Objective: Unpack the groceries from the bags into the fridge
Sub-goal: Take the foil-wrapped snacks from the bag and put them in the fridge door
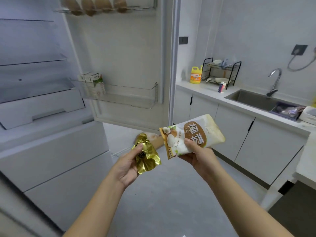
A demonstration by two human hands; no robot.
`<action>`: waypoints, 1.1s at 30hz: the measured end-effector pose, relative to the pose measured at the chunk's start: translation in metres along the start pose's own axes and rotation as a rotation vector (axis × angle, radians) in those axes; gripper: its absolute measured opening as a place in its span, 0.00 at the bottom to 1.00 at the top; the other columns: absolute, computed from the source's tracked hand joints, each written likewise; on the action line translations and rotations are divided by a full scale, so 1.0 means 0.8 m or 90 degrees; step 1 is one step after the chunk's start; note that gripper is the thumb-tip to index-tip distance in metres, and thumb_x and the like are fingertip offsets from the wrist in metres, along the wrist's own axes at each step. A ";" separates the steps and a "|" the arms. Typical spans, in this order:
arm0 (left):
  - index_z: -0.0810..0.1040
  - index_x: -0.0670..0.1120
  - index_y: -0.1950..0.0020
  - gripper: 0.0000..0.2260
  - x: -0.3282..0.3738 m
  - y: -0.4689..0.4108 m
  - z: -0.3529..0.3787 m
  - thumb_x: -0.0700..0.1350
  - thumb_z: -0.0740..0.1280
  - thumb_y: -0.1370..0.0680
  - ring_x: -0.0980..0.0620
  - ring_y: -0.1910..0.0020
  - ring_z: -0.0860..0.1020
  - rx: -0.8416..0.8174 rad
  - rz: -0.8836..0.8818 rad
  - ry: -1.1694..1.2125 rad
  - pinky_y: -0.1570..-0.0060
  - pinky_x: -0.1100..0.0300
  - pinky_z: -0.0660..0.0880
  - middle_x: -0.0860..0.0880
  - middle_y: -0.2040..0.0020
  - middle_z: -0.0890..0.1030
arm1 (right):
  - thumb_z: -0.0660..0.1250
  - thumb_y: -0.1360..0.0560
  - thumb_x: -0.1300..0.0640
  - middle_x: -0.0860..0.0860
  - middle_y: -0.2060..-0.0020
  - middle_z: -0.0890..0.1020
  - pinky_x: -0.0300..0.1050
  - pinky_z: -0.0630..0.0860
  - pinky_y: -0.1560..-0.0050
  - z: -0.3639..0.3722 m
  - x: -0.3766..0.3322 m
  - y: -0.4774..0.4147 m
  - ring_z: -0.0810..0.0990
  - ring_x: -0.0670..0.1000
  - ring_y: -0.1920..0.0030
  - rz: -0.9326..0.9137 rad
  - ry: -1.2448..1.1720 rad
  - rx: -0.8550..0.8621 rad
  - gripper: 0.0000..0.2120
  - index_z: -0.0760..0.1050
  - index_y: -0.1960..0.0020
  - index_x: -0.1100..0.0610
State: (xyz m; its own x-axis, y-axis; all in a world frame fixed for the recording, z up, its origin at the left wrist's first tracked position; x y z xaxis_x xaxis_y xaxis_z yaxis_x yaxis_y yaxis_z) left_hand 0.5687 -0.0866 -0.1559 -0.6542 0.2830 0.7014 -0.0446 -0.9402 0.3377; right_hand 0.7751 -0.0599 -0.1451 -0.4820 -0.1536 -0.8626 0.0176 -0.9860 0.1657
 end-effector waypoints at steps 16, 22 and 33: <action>0.79 0.40 0.49 0.05 0.243 -0.107 0.044 0.39 0.66 0.22 0.52 0.62 0.83 -0.098 0.199 -0.278 0.62 0.55 0.82 0.45 0.58 0.84 | 0.65 0.23 0.66 0.59 0.51 0.84 0.48 0.83 0.56 0.179 -0.079 -0.144 0.84 0.54 0.53 -0.204 0.031 0.020 0.04 0.76 0.49 0.64; 0.79 0.41 0.51 0.07 0.312 -0.167 0.075 0.42 0.72 0.26 0.50 0.59 0.83 -0.039 0.248 -0.413 0.57 0.54 0.81 0.45 0.56 0.83 | 0.66 0.26 0.62 0.62 0.60 0.82 0.60 0.81 0.57 0.225 -0.112 -0.202 0.83 0.59 0.56 -0.458 0.406 0.092 0.07 0.77 0.58 0.66; 0.77 0.38 0.41 0.21 0.344 -0.286 0.092 0.45 0.77 0.30 0.49 0.52 0.83 -0.078 0.141 -0.580 0.59 0.60 0.79 0.44 0.48 0.83 | 0.62 0.24 0.55 0.52 0.60 0.75 0.51 0.73 0.62 0.246 -0.104 -0.237 0.75 0.58 0.59 -0.561 0.920 0.238 0.08 0.74 0.57 0.58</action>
State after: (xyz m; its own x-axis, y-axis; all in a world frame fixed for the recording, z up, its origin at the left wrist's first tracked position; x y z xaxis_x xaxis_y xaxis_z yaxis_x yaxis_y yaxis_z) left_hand 0.4545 0.2204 0.0063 0.1815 0.0863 0.9796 -0.1030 -0.9890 0.1062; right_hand 0.6393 0.1524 -0.0105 0.8792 0.2443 -0.4090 -0.0855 -0.7636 -0.6400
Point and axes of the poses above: each hand's wrist, its own y-axis away from the middle knuckle, its own z-axis out of the palm, x = y × z, the point moved 2 cm from there along -y, towards the middle knuckle
